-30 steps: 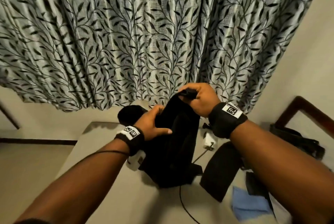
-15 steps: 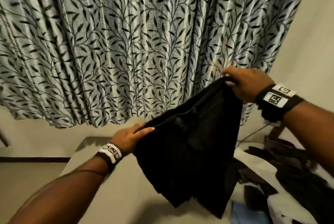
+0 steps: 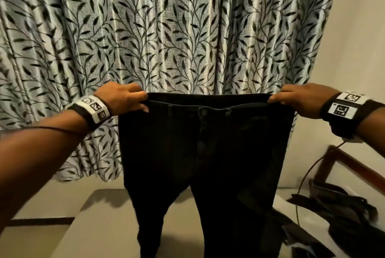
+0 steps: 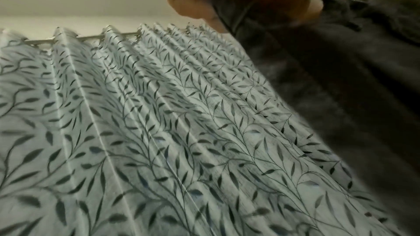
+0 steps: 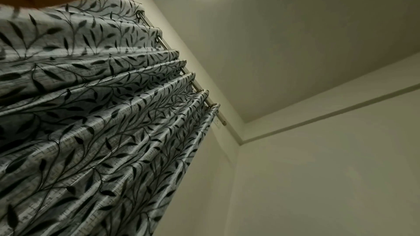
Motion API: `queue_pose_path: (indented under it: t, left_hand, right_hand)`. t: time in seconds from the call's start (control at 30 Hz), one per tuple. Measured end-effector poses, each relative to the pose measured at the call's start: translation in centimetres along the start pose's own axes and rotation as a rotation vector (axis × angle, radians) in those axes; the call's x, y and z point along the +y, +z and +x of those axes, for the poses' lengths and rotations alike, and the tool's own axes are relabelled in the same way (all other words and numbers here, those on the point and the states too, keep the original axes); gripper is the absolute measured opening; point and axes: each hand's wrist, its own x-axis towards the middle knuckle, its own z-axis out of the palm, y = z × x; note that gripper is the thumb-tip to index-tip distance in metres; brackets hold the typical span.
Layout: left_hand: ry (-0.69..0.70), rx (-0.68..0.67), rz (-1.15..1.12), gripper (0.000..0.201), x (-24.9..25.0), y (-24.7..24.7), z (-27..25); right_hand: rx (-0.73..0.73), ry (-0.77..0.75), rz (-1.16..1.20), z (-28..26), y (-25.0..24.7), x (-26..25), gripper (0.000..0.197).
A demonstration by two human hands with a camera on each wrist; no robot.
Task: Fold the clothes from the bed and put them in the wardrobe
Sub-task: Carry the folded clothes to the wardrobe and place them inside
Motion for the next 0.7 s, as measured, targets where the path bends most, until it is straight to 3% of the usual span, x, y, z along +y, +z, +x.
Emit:
queue_pose_path:
  t: [0.07, 0.13, 0.23, 0.3, 0.43, 0.47, 0.53, 0.6, 0.63, 0.67, 0.7]
  left_hand:
    - [0.097, -0.056, 0.022, 0.051, -1.3, -1.6, 1.4]
    - [0.130, -0.131, 0.024, 0.059, -2.4, -2.3, 2.2]
    - [-0.004, -0.309, 0.013, 0.069, -4.4, -2.5, 1.7]
    - [-0.113, -0.304, 0.026, 0.068, -5.3, -2.9, 0.4]
    - [-0.306, -0.119, -0.026, 0.045, -4.8, -5.8, -0.6]
    - [-0.341, -0.071, -0.042, 0.041, -4.4, -7.0, -0.5]
    - [-0.446, 0.102, -0.079, 0.028, -4.3, -8.4, -1.0]
    - [-0.643, 0.437, -0.295, 0.019, -4.2, -8.8, -1.3]
    - [-0.721, 0.591, -0.427, 0.019, -4.0, -8.5, -1.0]
    - [-0.788, 0.659, -0.504, 0.020, -3.8, -8.1, -0.2]
    - [-0.835, 0.615, -0.490, 0.023, -3.8, -7.5, 0.8]
  right_hand:
    - [-0.094, 0.111, 0.085, 1.0, -0.9, 0.2, 0.032]
    - [-0.130, 0.181, 0.110, 2.1, -1.0, 0.5, 0.020]
    - [-0.161, 0.207, 0.029, 2.5, -0.3, 0.9, 0.007]
    - [-0.105, 0.190, 0.038, 2.0, 0.4, 1.7, 0.019]
    - [0.130, 0.195, 0.028, 1.1, 0.0, 3.2, 0.068]
    - [0.211, 0.205, 0.020, 0.9, -0.8, 3.2, 0.071]
    - [0.471, 0.248, 0.105, 0.5, -3.0, 2.9, 0.056]
    - [0.819, 0.373, 0.267, 0.2, -4.5, 1.6, 0.038]
    - [0.919, 0.452, 0.358, 0.6, -4.7, 1.1, 0.032]
    - [0.942, 0.514, 0.426, 1.5, -4.7, 1.0, 0.029]
    - [0.873, 0.550, 0.457, 2.7, -4.2, 1.2, 0.030]
